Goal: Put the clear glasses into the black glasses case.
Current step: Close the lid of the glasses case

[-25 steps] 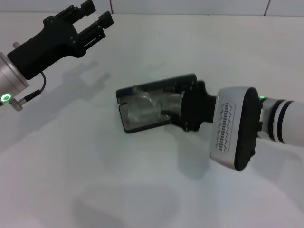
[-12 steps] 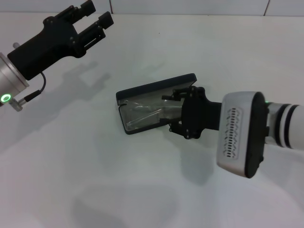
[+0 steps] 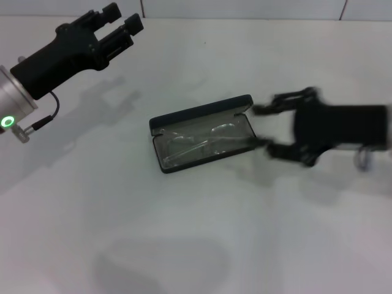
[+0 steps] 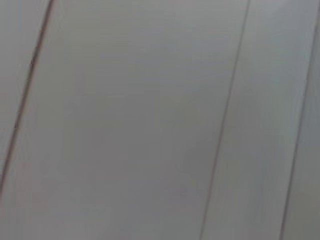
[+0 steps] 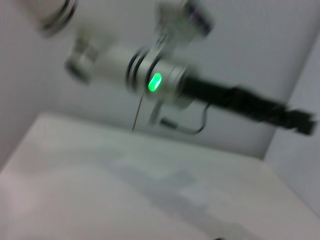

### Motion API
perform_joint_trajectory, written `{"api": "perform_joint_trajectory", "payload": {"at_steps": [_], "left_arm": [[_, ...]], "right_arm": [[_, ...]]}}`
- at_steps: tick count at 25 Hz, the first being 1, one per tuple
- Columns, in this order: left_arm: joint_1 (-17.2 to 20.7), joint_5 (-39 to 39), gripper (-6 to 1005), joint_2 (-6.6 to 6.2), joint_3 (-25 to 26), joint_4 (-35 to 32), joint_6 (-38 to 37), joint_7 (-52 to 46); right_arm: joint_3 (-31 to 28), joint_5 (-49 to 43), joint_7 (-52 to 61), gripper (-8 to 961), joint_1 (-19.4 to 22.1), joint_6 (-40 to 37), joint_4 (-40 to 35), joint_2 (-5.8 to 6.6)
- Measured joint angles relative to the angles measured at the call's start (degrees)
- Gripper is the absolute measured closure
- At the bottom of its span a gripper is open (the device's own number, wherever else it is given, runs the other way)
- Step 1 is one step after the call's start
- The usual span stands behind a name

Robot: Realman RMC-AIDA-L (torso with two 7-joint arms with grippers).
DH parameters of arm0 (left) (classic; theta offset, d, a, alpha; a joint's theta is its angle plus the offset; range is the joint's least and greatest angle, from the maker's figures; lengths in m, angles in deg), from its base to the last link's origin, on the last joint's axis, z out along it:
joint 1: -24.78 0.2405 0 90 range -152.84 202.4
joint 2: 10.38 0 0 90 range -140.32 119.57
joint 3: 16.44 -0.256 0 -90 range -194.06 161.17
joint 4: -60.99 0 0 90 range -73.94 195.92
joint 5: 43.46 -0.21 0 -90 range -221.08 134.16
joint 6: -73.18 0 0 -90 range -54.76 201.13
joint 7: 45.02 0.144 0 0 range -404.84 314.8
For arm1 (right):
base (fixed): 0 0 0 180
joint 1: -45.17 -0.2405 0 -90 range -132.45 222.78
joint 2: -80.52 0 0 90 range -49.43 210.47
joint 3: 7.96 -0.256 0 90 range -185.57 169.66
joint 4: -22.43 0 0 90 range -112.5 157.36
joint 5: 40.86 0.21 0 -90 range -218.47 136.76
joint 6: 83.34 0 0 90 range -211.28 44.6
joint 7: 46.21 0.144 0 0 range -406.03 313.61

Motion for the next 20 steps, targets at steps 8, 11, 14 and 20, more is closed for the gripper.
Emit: {"api": "perform_joint_trajectory", "payload": {"at_steps": [8, 11, 14, 20], "left_arm": [[-3.3, -2.1, 354, -0.30, -10.3, -0.7, 10.8, -5.6], [-5.4, -6.5, 347, -0.24, -13.0, -1.4, 13.1, -9.1], [-8.5, -11.1, 340, 0.22, -13.9, -0.5, 15.6, -11.3], [-11.5, -12.2, 326, 0.42, -20.6, 1.3, 22.2, -12.4]], "right_arm": [[-31.8, 0.4, -0.4, 490, -10.5, -23.0, 32.2, 5.20], [-38.5, 0.8, -0.6, 488, -8.3, -23.4, 33.2, 5.03], [-44.5, 1.0, -0.6, 487, -6.2, -24.3, 32.0, 3.60], [-46.7, 0.8, -0.7, 485, -5.4, -25.1, 31.9, 2.77]]}}
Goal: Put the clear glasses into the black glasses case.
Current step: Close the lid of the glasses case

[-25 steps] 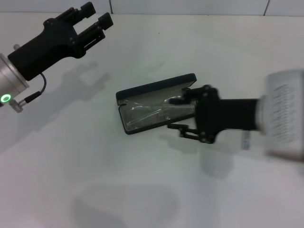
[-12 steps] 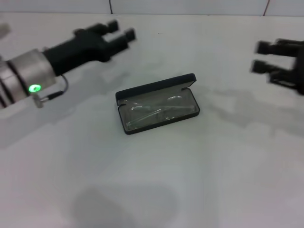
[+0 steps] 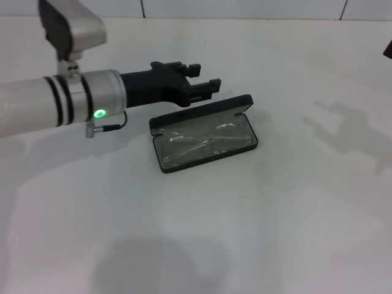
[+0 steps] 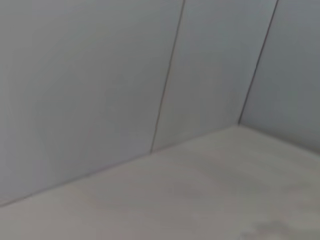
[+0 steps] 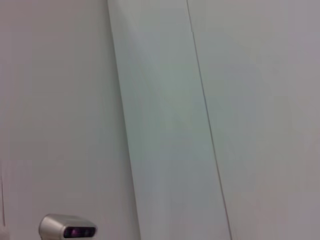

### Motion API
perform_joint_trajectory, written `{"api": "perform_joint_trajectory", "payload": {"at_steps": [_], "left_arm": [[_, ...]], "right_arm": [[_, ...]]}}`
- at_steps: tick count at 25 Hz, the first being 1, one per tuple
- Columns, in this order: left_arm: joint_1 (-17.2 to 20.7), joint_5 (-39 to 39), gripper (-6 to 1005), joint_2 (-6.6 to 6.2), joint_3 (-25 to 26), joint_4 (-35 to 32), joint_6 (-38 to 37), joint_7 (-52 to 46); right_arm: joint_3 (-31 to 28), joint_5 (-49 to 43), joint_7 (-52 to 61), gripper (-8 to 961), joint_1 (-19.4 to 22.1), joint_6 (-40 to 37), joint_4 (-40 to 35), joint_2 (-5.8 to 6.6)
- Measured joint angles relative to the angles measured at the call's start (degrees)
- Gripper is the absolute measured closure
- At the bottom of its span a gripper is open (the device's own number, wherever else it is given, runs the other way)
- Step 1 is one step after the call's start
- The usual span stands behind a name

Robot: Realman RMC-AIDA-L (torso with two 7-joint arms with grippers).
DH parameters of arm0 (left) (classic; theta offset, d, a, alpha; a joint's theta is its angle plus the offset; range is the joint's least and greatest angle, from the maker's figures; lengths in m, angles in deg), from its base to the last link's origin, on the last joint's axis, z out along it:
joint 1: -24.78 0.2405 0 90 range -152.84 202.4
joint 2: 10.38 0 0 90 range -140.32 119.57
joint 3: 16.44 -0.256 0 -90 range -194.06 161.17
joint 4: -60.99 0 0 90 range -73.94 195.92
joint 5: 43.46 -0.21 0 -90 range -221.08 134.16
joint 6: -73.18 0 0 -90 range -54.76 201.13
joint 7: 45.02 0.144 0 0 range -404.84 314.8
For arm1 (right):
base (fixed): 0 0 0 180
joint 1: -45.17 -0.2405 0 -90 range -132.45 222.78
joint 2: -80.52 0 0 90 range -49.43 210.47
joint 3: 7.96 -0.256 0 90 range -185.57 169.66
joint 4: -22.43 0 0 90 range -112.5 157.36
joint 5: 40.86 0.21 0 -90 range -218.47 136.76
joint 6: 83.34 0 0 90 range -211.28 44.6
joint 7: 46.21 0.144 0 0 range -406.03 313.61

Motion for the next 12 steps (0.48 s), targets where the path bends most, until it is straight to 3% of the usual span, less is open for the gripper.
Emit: {"api": "perform_joint_trajectory", "payload": {"at_steps": [5, 12], "left_arm": [[-0.6, 0.1, 314, 0.00, -3.7, 0.1, 5.3, -1.7], [0.3, 0.0, 298, 0.00, -4.0, 0.1, 5.1, -1.3]], "right_arm": [[0.1, -0.3, -1.1, 482, 0.2, 0.0, -0.1, -0.42], [0.3, -0.3, -1.6, 479, -0.4, 0.0, -0.1, -0.55]]}}
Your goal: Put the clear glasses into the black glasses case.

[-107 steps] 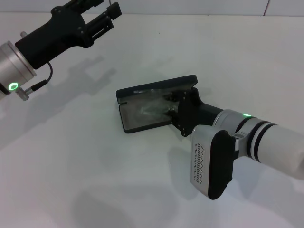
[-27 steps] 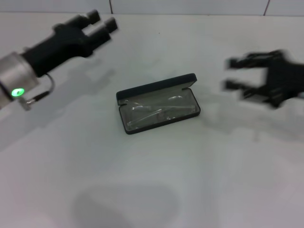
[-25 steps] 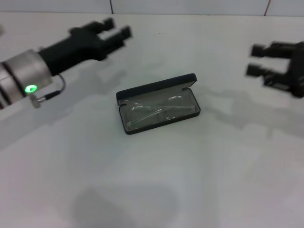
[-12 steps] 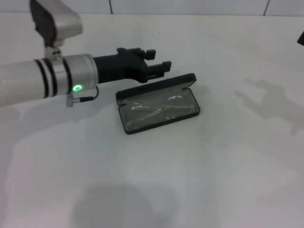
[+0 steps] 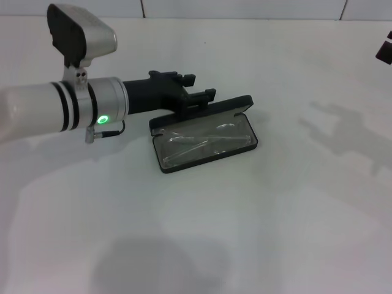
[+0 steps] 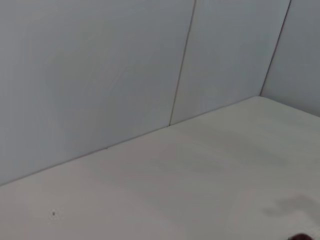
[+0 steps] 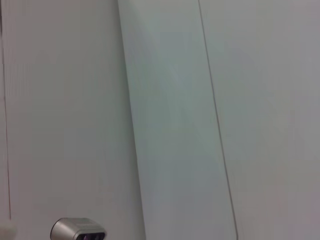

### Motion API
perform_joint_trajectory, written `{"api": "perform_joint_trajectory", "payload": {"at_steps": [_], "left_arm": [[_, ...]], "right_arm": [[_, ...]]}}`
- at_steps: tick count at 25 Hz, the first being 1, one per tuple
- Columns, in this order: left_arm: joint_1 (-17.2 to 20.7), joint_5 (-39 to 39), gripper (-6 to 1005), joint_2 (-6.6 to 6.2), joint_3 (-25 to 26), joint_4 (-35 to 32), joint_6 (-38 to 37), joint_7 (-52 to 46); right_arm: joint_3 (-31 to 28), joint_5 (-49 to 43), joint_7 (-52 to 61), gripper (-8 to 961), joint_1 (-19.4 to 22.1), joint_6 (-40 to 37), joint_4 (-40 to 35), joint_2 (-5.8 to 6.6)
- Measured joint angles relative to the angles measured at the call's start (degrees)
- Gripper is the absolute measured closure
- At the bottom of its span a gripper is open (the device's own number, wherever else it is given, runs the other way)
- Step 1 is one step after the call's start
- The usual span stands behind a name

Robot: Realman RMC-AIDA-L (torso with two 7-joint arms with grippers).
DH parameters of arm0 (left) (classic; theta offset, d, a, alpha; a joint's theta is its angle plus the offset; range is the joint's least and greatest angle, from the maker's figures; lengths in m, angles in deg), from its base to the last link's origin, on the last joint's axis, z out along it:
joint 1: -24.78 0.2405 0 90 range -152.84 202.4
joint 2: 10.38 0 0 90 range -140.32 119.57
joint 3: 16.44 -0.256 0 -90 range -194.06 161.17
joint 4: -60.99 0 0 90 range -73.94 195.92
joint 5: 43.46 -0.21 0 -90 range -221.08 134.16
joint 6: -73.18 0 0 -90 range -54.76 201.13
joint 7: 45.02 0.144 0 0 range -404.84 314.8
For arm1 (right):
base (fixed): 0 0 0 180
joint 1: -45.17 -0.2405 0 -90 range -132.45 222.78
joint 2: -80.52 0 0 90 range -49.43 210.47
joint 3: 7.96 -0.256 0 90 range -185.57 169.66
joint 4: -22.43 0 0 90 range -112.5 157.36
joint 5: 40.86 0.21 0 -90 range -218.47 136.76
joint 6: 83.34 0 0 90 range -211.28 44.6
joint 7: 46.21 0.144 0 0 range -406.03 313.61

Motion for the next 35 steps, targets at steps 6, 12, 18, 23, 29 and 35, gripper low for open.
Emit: {"api": "perform_joint_trajectory", "payload": {"at_steps": [6, 12, 18, 23, 29, 35], "left_arm": [[2.1, 0.2, 284, 0.01, -2.9, -0.3, -0.5, 1.4], [4.5, 2.3, 270, 0.32, -3.7, -0.4, -3.3, 7.4], [6.9, 12.8, 256, -0.09, -3.3, -0.6, -13.8, 14.9], [11.2, 15.5, 244, -1.14, -3.2, -8.4, -30.7, 15.3], [19.1, 17.0, 230, -2.37, -2.3, -14.8, -43.1, 20.7], [20.6, 16.4, 153, -2.48, -1.7, -13.5, -45.8, 25.8]], "right_arm": [[1.0, 0.0, -1.4, 477, -0.7, 0.4, 0.0, 0.02], [2.1, -0.1, -1.6, 474, -1.5, 0.8, 0.0, 0.03], [6.3, -0.1, -0.4, 471, -2.9, 4.9, -0.3, 0.02], [18.2, -0.1, 4.8, 469, -4.1, 9.0, -4.7, 0.88], [20.1, -0.5, 0.1, 417, -4.1, -3.3, -5.1, 2.18], [21.1, -3.8, -6.5, 125, -3.8, -6.4, -5.8, 0.62]]}}
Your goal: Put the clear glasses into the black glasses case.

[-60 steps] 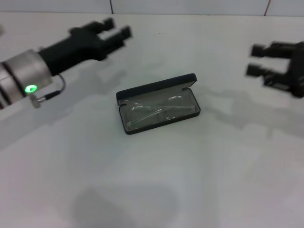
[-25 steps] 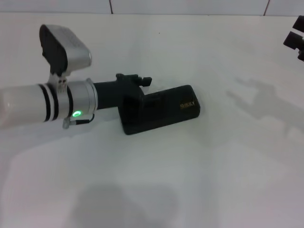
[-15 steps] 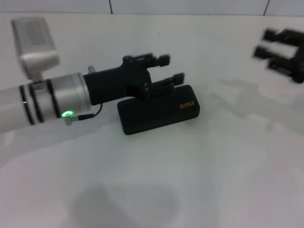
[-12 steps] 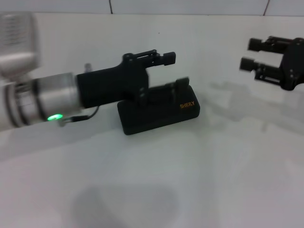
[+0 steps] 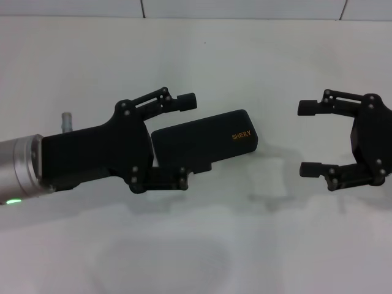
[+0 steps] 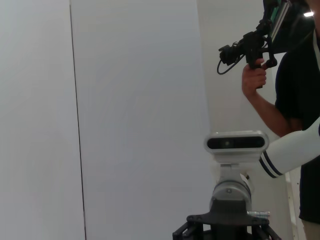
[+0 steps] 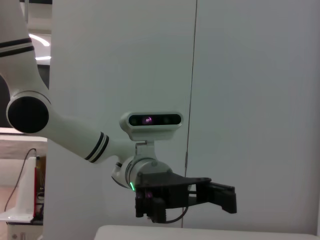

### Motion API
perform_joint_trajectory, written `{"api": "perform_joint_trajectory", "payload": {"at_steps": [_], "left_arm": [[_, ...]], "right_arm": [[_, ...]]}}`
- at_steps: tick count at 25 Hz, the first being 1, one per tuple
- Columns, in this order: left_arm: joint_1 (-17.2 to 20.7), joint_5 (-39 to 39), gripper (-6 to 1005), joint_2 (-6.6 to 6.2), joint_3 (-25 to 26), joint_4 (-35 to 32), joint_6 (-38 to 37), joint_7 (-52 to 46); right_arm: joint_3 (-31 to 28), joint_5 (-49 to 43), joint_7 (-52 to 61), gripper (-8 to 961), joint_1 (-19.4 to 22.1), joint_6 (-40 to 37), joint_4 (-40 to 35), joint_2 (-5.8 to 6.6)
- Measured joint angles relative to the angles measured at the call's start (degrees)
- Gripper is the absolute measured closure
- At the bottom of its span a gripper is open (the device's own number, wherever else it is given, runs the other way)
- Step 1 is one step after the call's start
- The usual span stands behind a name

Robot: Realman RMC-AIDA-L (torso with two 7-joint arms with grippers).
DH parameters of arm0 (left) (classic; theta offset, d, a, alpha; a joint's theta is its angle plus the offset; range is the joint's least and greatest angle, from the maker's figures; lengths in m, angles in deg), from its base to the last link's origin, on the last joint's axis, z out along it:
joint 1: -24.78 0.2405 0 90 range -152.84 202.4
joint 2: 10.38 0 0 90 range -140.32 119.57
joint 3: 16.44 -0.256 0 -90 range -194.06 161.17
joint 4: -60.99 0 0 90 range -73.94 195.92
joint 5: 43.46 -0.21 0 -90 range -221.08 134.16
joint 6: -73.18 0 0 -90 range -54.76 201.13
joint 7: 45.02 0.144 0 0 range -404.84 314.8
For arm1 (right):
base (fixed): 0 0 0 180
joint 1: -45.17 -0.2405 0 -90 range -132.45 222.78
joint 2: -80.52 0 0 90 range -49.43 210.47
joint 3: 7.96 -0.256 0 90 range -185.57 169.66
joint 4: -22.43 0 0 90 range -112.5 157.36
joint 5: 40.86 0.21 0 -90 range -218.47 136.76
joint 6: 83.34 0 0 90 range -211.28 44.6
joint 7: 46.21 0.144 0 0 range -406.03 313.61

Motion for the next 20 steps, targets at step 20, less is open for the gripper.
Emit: {"api": "perform_joint_trajectory", "payload": {"at_steps": [20], "left_arm": [[-0.3, -1.3, 105, -0.75, 1.7, 1.8, 0.2, 0.2]], "right_arm": [[0.0, 0.4, -3.7, 84, -0.9, 3.2, 0.3, -2.70]]}}
